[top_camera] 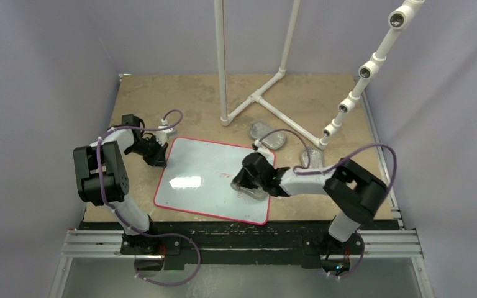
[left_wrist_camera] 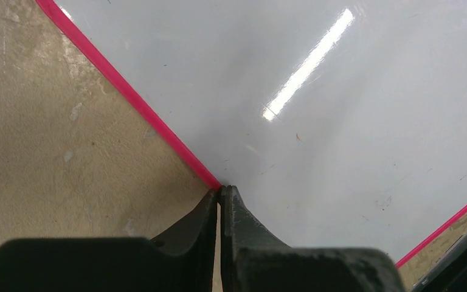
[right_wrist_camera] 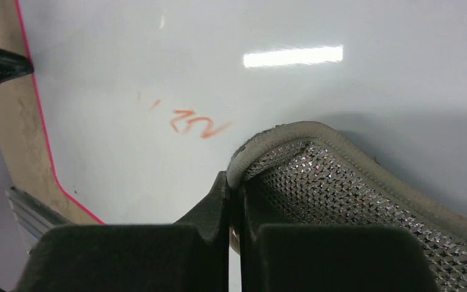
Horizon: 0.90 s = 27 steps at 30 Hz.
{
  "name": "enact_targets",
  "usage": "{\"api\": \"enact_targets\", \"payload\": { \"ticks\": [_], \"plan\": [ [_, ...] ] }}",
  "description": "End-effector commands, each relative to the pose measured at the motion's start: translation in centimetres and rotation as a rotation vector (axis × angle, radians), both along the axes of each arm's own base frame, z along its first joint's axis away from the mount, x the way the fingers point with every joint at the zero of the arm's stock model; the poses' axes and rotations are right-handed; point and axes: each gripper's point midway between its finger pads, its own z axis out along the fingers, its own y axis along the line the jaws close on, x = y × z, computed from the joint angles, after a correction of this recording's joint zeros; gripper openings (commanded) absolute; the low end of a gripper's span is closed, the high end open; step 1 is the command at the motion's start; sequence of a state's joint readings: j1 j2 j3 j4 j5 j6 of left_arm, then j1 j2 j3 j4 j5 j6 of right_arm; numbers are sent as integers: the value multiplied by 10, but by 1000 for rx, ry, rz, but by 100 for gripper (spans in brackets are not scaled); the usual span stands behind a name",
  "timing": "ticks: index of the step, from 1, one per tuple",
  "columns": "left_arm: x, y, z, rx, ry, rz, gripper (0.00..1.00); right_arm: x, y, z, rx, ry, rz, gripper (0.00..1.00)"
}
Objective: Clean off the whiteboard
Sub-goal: Erase the whiteboard at the whiteboard stand.
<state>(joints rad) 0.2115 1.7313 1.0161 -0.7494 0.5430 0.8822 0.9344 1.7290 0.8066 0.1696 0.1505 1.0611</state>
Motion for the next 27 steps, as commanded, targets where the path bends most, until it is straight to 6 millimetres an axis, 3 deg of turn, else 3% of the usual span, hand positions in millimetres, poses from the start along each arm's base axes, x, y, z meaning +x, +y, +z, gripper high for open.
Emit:
{"api": "enact_targets", "payload": {
  "ticks": [1,4,7,9,13,15,16,18,24,27],
  "plan": [
    [-38,16,-23,104,138,-37,0,-43,-119,-62,-321,98,-170,0],
    [-38,17,-23,106,138,-37,0,-43,-118,-60,-301,92,-176,0],
    [-40,16,-23,104,140,-36,0,-18,-93,-55,-313,50,-157,0],
    [-40,15,-23,102,142,-34,0,4,-57,-47,-288,12,-104,0],
    [-41,16,-22,105,144,-32,0,42,41,-23,-165,-69,36,0],
    [-42,16,-21,110,140,-32,0,43,67,-17,-137,-64,84,0],
    [-41,17,-20,112,137,-32,0,41,69,-17,-137,-57,86,0],
    [-41,17,-19,116,131,-34,0,29,55,-25,-148,-21,77,0],
    [-39,16,-21,107,134,-35,0,-19,-71,-60,-308,56,-75,0],
    [-38,16,-21,104,132,-37,0,-44,-111,-70,-321,92,-107,0]
  ]
}}
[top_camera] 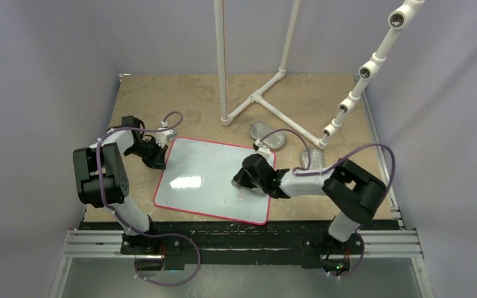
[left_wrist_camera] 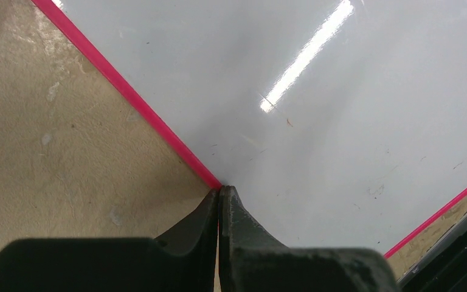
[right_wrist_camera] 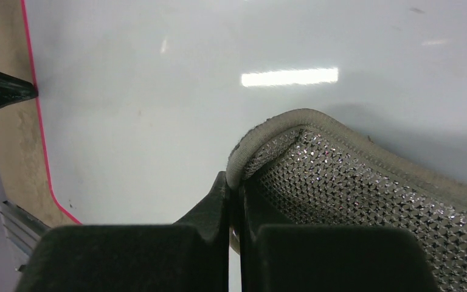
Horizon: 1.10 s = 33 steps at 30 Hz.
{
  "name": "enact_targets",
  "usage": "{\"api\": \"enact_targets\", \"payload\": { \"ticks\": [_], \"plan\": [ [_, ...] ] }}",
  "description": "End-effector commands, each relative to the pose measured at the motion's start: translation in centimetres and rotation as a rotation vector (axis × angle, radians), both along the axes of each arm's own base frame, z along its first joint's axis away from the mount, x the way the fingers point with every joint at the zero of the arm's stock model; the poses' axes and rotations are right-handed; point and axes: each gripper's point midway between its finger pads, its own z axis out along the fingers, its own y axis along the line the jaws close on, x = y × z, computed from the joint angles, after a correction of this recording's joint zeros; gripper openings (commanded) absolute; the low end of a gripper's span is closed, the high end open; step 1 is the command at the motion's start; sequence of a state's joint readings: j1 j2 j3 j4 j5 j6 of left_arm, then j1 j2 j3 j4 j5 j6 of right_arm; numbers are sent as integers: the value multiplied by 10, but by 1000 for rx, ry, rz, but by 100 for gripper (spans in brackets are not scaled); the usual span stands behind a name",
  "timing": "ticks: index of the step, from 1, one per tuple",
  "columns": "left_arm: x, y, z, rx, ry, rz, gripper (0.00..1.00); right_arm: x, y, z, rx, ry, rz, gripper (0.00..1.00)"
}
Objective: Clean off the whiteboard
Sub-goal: Erase the whiteboard at the whiteboard stand.
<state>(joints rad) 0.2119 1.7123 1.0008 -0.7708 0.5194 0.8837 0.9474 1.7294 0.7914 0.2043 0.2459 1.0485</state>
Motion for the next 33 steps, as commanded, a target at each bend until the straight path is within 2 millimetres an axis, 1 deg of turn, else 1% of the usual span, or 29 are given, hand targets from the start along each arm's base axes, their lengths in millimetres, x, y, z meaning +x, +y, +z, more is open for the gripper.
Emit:
{"api": "enact_targets", "payload": {
  "ticks": [1,3,6,7,9,10,11,12,13,14,16,18,19,20,21,23,25,27,29,30,33],
  "plan": [
    [-29,14,-21,82,112,-37,0,-60,-108,-72,-276,176,-65,0],
    [-30,13,-22,79,115,-35,0,-53,-95,-67,-237,139,-36,0],
    [-31,13,-23,79,119,-31,0,-40,-38,-55,-172,104,87,0],
    [-31,13,-23,82,120,-31,0,-36,-14,-50,-149,84,138,0],
    [-31,14,-22,86,117,-30,0,-35,34,-40,-109,53,252,0],
    [-31,14,-21,87,117,-27,0,-35,51,-39,-119,45,286,0],
    [-30,14,-20,88,115,-26,0,-34,60,-41,-148,44,292,0],
    [-30,14,-20,87,115,-27,0,-32,61,-45,-180,55,274,0],
    [-30,14,-19,86,114,-25,0,-36,56,-50,-195,89,255,0],
    [-30,13,-19,85,113,-26,0,-33,46,-52,-211,91,216,0],
    [-30,13,-19,84,114,-28,0,-28,8,-52,-262,94,110,0],
    [-30,14,-20,86,114,-28,0,-22,-42,-54,-299,102,-20,0],
    [-30,14,-20,87,114,-31,0,-27,-73,-61,-321,120,-71,0],
    [-30,14,-20,85,115,-31,0,-29,-94,-63,-320,124,-107,0],
    [-30,14,-20,83,115,-31,0,-33,-112,-64,-318,129,-137,0],
    [-29,13,-20,81,114,-32,0,-36,-127,-63,-280,124,-163,0],
    [-29,13,-20,78,113,-31,0,-41,-128,-66,-269,139,-151,0],
    [-30,12,-21,76,117,-32,0,-36,-121,-67,-268,128,-134,0],
    [-30,12,-21,76,116,-32,0,-32,-109,-70,-265,139,-112,0],
    [-31,12,-21,75,118,-31,0,-28,-99,-70,-248,138,-96,0],
    [-32,12,-21,77,117,-31,0,-13,-50,-61,-166,108,13,0]
  ]
}}
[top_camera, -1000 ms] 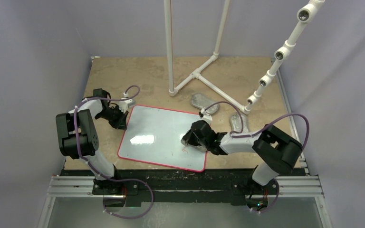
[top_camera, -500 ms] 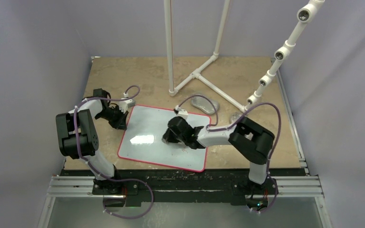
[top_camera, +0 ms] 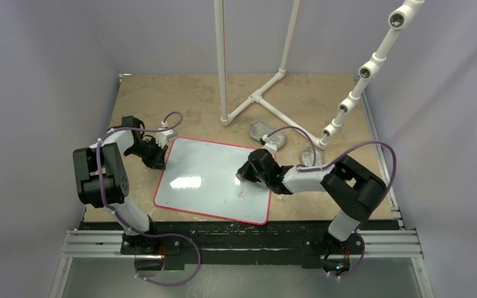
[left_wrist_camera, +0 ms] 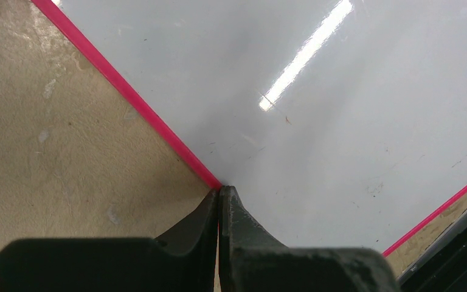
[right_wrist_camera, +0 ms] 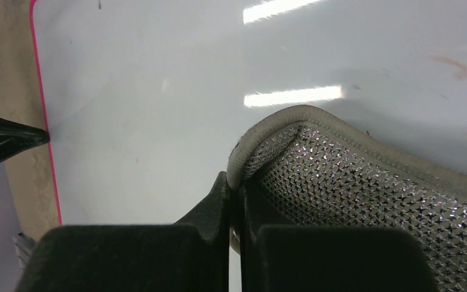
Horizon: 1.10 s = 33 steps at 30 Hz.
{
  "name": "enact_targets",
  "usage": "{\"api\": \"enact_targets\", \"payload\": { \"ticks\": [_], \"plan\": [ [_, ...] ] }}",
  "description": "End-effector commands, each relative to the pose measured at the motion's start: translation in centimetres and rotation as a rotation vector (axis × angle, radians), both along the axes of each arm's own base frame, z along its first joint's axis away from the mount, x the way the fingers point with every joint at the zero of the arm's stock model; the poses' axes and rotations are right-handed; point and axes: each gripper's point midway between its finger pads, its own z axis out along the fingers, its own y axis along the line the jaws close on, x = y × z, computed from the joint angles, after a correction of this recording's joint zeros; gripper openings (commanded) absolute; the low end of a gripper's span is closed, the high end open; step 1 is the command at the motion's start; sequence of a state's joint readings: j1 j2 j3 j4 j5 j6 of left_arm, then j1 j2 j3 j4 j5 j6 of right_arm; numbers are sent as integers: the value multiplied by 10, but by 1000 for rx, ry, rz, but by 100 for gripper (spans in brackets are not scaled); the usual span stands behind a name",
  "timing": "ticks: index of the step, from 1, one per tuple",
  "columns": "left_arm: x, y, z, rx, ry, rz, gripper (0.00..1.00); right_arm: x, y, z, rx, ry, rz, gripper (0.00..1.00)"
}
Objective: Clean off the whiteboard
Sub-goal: Erase the whiteboard at the whiteboard stand.
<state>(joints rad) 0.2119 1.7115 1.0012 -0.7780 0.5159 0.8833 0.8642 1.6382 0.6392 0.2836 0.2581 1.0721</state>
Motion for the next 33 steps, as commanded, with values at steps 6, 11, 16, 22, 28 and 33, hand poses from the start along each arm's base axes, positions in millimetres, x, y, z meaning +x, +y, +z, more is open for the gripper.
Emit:
{"api": "enact_targets", "payload": {
  "ticks": [6,11,16,22,28,33],
  "plan": [
    [-29,12,-20,76,107,-30,0,-25,29,-50,-156,163,193,0],
    [-30,12,-20,74,107,-32,0,-73,-38,-67,-217,258,134,0],
    [-30,11,-20,74,109,-32,0,-102,-69,-57,-203,240,179,0],
    [-34,9,-21,68,117,-32,0,-132,7,-31,-86,209,538,0],
    [-36,10,-23,71,123,-29,0,-145,102,-31,-1,203,761,0],
    [-33,11,-20,76,114,-28,0,-145,83,-42,-49,267,689,0]
  ]
}}
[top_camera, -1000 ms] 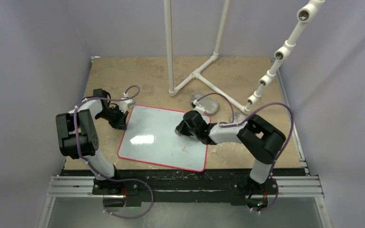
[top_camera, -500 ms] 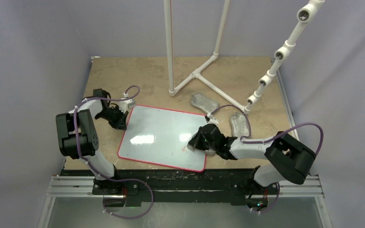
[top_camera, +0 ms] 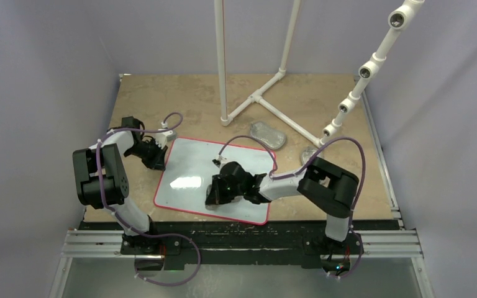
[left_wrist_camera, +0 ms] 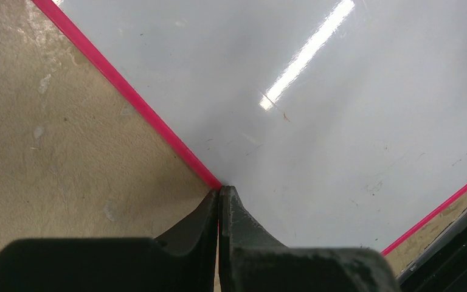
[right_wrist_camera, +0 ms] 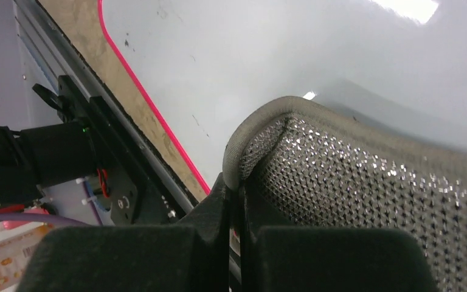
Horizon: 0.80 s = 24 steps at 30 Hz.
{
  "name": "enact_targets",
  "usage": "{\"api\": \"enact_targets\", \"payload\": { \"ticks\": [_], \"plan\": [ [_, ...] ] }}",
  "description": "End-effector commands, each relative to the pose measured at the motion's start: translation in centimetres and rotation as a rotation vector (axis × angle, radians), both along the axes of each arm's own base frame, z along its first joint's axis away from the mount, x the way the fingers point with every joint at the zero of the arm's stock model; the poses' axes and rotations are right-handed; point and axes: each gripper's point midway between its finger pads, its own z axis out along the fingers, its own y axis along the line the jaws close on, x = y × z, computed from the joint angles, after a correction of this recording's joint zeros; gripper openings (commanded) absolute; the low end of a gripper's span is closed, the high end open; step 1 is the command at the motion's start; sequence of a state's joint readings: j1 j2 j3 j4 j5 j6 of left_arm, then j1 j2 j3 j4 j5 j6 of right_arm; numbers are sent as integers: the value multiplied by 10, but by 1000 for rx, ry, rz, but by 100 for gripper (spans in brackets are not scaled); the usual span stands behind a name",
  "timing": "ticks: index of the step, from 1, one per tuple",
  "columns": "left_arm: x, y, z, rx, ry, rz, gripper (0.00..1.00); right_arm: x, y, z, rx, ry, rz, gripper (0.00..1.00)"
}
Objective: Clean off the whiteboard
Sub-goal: Erase the whiteboard at the whiteboard stand.
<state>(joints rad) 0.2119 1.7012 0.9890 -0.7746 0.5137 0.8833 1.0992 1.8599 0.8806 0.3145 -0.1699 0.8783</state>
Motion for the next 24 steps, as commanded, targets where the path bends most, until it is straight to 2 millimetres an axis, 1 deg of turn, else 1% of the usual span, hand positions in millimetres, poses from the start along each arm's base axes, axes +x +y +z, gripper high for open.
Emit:
{"api": "enact_targets", "payload": {
  "ticks": [1,2,3,4,5,6,7,8,9,11,13,14,16,18,20,22,23,24],
  "plan": [
    [-30,11,-20,73,115,-28,0,-31,-71,-50,-233,123,-22,0],
    [-30,11,-20,73,115,-28,0,-31,-92,-54,-269,133,-77,0],
    [-29,11,-20,72,115,-28,0,-32,-113,-54,-293,139,-129,0],
    [-29,11,-20,72,114,-28,0,-36,-142,-64,-346,153,-183,0],
    [-28,11,-19,71,112,-28,0,-38,-164,-68,-383,158,-237,0],
    [-28,11,-19,71,110,-30,0,-39,-182,-69,-404,163,-282,0],
    [-28,11,-19,71,109,-30,0,-40,-199,-71,-432,165,-321,0],
    [-27,11,-19,72,107,-30,0,-40,-207,-71,-430,174,-351,0],
    [-28,11,-19,72,110,-29,0,-38,-207,-67,-405,170,-364,0],
    [-28,11,-19,71,110,-31,0,-30,-200,-60,-379,155,-390,0],
    [-28,11,-19,70,111,-29,0,-17,-179,-54,-359,134,-366,0],
    [-28,11,-18,69,111,-27,0,-5,-163,-50,-337,101,-348,0],
    [-27,10,-18,67,110,-26,0,7,-131,-52,-312,95,-291,0],
    [-28,10,-17,66,110,-27,0,20,-98,-51,-247,73,-242,0],
    [-28,11,-17,69,108,-26,0,29,-74,-53,-215,85,-209,0],
    [-28,11,-16,73,106,-26,0,52,-60,-57,-237,47,-229,0],
    [-27,12,-16,75,105,-26,0,60,-61,-58,-245,45,-246,0],
    [-27,12,-16,77,105,-25,0,66,-68,-59,-245,54,-267,0]
  ]
}}
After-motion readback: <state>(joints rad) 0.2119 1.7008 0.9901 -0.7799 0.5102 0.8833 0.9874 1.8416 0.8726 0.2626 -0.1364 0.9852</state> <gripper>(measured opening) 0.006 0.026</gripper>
